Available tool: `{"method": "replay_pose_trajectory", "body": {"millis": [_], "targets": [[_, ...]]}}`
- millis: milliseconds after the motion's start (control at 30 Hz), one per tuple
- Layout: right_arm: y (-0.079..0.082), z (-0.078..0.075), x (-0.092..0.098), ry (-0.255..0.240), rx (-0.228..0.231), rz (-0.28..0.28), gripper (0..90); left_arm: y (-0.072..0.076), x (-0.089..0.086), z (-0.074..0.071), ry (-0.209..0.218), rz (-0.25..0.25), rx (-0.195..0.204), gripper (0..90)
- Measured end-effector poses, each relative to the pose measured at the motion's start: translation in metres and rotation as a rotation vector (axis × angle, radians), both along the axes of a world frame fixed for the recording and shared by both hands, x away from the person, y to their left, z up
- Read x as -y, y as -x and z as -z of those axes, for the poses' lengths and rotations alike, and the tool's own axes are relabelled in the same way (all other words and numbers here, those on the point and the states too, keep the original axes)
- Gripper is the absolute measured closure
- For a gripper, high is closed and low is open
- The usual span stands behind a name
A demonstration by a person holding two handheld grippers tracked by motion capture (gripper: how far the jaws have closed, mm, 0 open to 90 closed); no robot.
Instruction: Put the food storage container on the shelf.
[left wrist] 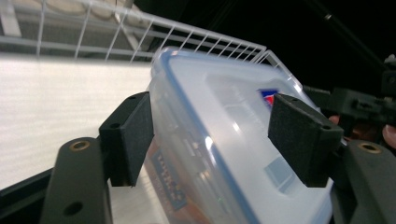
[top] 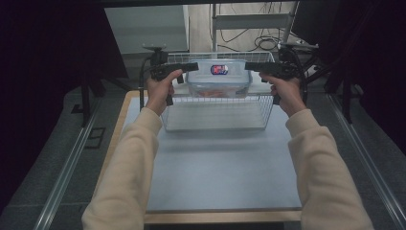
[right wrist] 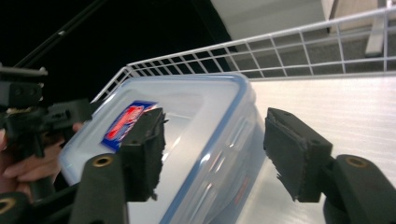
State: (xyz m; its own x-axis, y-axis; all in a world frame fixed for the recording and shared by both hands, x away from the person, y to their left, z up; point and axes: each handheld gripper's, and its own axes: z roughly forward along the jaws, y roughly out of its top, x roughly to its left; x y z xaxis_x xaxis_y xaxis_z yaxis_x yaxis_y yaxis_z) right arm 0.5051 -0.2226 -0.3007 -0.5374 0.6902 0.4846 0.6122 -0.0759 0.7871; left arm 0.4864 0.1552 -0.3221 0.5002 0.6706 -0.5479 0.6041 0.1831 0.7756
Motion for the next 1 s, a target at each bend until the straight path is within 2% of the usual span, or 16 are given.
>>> {"method": "replay_pose_trajectory", "body": {"millis": [67, 100, 133, 167, 233, 267, 400, 467, 567, 733, 767, 800, 833, 933, 967, 1000], "targets": [[0.015, -0.006, 0.007, 0.02, 0.054, -0.022, 33.0, 0.008, -0.003, -0.005, -0.017, -0.001, 0.034, 28.0], [0.015, -0.006, 0.007, 0.02, 0.054, -0.022, 33.0, 0.012, -0.005, -0.006, -0.015, -0.003, 0.042, 28.0], [0.023, -0.008, 0.012, 0.021, 0.074, -0.031, 31.4, 0.025, -0.01, -0.005, 0.02, 0.002, 0.056, 26.5], [0.028, -0.008, 0.016, 0.017, 0.085, -0.036, 31.0, 0.025, -0.01, -0.005, 0.02, 0.002, 0.056, 26.2], [0.038, -0.007, 0.022, 0.028, 0.105, -0.044, 29.7, 0.047, -0.017, -0.001, 0.006, 0.011, 0.08, 25.8], [0.038, -0.007, 0.022, 0.028, 0.105, -0.044, 29.7, 0.047, -0.017, -0.001, 0.006, 0.011, 0.08, 25.8], [0.068, 0.005, 0.03, 0.085, 0.158, -0.08, 27.6, 0.08, -0.019, 0.01, -0.041, 0.047, 0.11, 25.4], [0.072, 0.008, 0.031, 0.095, 0.164, -0.086, 27.2, 0.094, -0.017, 0.015, -0.066, 0.061, 0.118, 25.3], [0.095, 0.026, 0.031, 0.149, 0.206, -0.109, 26.0, 0.118, -0.013, 0.028, -0.102, 0.09, 0.122, 25.1], [0.118, 0.048, 0.032, 0.137, 0.223, -0.149, 25.9, 0.144, -0.009, 0.048, -0.146, 0.122, 0.123, 25.0], [0.131, 0.061, 0.034, 0.142, 0.229, -0.168, 25.8, 0.156, -0.007, 0.06, -0.159, 0.133, 0.123, 24.9], [0.131, 0.061, 0.034, 0.142, 0.229, -0.168, 25.8, 0.156, -0.007, 0.06, -0.159, 0.133, 0.123, 24.9], [0.14, 0.073, 0.035, 0.153, 0.234, -0.182, 25.7, 0.167, -0.005, 0.074, -0.185, 0.142, 0.124, 24.8], [0.154, 0.094, 0.036, 0.209, 0.241, -0.196, 25.5, 0.178, -0.004, 0.088, -0.186, 0.156, 0.114, 24.4], [0.158, 0.101, 0.037, 0.213, 0.234, -0.204, 25.2, 0.186, -0.005, 0.102, -0.177, 0.168, 0.094, 24.3], [0.158, 0.101, 0.037, 0.213, 0.234, -0.204, 25.2, 0.186, -0.005, 0.102, -0.177, 0.168, 0.094, 24.2]]}}
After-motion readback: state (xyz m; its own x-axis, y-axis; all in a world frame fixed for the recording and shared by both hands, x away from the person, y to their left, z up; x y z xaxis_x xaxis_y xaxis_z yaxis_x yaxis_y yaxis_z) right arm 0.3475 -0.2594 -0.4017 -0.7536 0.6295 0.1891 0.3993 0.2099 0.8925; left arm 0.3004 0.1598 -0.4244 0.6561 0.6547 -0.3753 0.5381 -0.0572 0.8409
